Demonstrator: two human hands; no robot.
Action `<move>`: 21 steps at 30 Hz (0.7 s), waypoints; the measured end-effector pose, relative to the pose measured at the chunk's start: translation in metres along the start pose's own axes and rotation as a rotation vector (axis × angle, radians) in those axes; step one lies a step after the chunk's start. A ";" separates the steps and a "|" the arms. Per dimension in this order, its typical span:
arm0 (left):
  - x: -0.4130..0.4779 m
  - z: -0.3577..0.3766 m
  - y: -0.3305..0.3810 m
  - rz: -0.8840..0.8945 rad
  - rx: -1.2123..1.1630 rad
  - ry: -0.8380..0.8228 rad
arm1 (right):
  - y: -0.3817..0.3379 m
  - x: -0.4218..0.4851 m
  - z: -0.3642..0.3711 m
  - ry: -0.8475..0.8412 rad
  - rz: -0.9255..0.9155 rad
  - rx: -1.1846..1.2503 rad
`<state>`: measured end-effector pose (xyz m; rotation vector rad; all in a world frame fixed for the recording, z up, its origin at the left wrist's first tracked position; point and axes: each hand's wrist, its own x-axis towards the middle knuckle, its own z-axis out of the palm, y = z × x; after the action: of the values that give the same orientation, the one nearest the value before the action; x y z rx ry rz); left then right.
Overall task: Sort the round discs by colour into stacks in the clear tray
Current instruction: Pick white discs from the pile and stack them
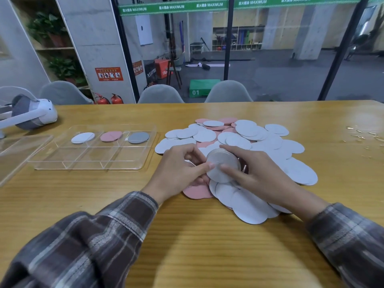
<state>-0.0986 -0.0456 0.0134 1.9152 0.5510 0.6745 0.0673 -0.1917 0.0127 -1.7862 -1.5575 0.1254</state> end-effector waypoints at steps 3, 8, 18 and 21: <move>0.001 0.000 -0.004 0.093 0.126 0.018 | 0.001 0.000 0.001 0.023 -0.011 -0.058; 0.003 -0.002 -0.004 0.210 0.265 0.037 | -0.005 0.000 0.000 0.047 -0.049 -0.084; 0.016 -0.024 -0.030 0.222 0.607 0.014 | 0.004 0.002 -0.003 0.177 0.031 -0.116; 0.015 -0.023 -0.026 0.221 0.627 -0.008 | 0.008 0.004 -0.003 0.190 0.049 -0.131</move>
<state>-0.1046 -0.0105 0.0006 2.5925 0.5967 0.6835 0.0763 -0.1899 0.0121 -1.8792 -1.4146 -0.1223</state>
